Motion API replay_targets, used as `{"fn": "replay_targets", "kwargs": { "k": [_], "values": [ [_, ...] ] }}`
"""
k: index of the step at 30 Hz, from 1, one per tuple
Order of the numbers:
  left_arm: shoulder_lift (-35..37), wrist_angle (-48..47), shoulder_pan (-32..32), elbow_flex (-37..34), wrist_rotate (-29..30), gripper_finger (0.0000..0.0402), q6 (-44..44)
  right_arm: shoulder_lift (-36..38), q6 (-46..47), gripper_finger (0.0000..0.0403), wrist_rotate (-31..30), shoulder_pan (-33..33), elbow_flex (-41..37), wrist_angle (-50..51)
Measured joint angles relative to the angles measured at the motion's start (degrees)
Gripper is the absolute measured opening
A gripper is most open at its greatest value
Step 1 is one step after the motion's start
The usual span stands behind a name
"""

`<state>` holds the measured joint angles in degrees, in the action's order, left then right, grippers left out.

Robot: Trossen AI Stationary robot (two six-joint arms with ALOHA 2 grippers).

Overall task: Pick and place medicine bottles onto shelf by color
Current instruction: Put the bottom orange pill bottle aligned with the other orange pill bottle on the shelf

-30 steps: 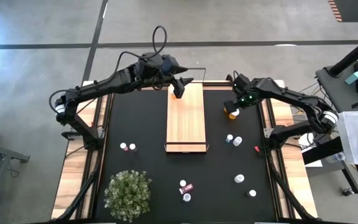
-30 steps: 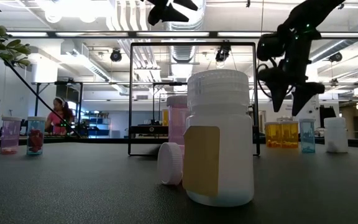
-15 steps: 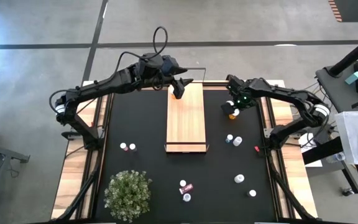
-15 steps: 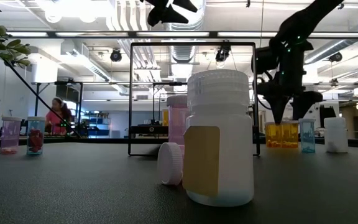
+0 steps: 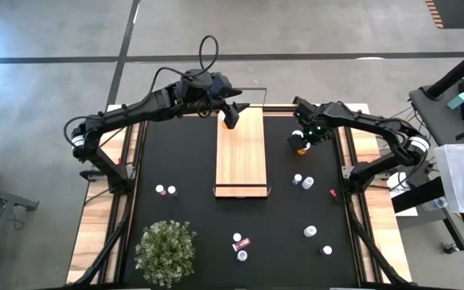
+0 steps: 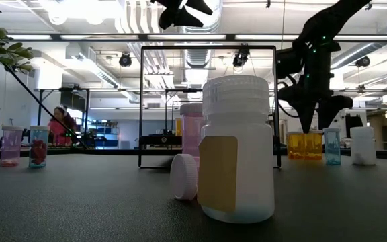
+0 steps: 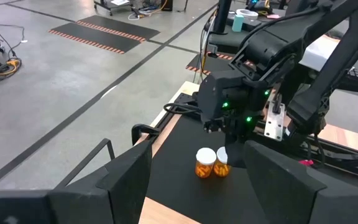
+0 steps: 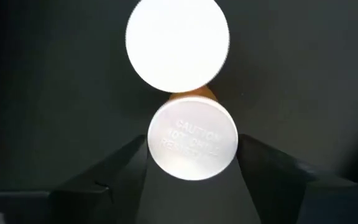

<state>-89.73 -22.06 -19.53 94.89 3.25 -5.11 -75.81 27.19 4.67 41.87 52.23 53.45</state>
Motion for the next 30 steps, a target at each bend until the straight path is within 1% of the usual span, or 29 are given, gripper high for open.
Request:
{"fn": "replay_targets", "kwargs": {
  "k": [5, 11, 15, 19, 23, 26, 30],
  "values": [
    [0.0, 0.0, -0.02, -0.02, -0.02, 0.024, -0.01, 0.27, 0.39, 0.0205, -0.02, -0.02, 0.0, 0.22],
    [0.0, -0.8, -0.01, -0.04, -0.02, 0.024, -0.01, -0.07, 1.36, 0.0203, -0.1, -0.01, 0.02, 0.2],
    [0.0, -1.38, 0.0, -0.04, 0.0, 0.024, -0.04, 1.24, 2.46, 0.0203, 0.3, 0.0, 0.64, 1.08],
    [0.13, -1.43, -0.02, -0.04, 0.0, 0.024, -0.01, 3.02, 3.68, 0.0202, 1.97, -0.47, 4.21, 4.54],
    [1.31, -1.51, -0.25, -0.07, 0.0, 0.024, 1.44, 3.63, 6.22, 0.0202, 4.35, -3.58, 9.55, 4.9],
    [2.5, -1.34, -0.49, -0.07, 0.0, 0.024, 3.32, 2.11, 7.49, 0.0202, 4.34, -7.58, 14.73, 4.9],
    [3.73, -1.47, -1.11, -0.07, 0.02, 0.024, 5.36, -2.23, 8.93, 0.0202, 3.56, -12.39, 21.62, 4.63]
  ]
}}
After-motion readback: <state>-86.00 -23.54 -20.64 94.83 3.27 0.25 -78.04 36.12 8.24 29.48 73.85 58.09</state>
